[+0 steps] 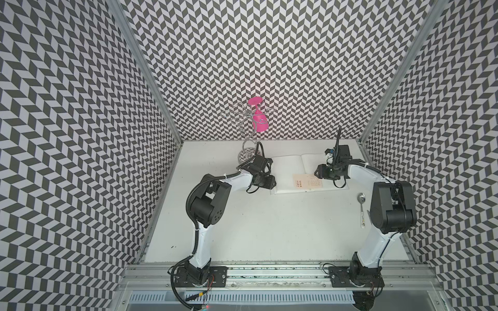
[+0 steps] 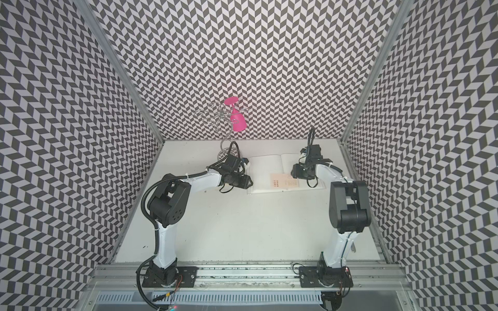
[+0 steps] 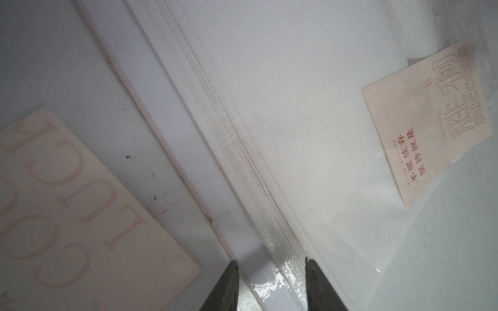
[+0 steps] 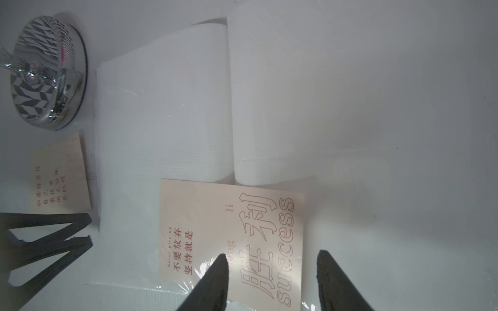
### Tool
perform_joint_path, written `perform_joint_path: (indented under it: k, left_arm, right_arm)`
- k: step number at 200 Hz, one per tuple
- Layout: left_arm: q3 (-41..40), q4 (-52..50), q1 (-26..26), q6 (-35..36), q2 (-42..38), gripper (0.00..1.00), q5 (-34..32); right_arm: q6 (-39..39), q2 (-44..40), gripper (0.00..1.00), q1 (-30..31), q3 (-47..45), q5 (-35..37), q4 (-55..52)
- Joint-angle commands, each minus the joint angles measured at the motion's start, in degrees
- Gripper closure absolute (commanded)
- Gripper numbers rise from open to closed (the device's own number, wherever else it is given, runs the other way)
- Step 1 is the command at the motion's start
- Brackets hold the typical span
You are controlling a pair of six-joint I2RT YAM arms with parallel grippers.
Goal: Place the photos into the photo albums
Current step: Insert the photo into the photo album.
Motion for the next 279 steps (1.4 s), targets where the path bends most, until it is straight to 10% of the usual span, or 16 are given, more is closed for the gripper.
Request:
perform_joint_path:
  k: [1, 279]
  left_arm:
    - [1.08, 0.12, -0.32, 0.38, -2.0, 0.58, 0.82]
    - [2.65, -1.16, 0.29, 0.38, 1.84, 0.57, 3.53]
  right_arm:
    - [0.58, 1.57, 0.5, -0.04, -1.69, 0.89, 2.53]
    - [2.46, 7.34, 0.56, 8.08, 1.43, -5.63, 3.66]
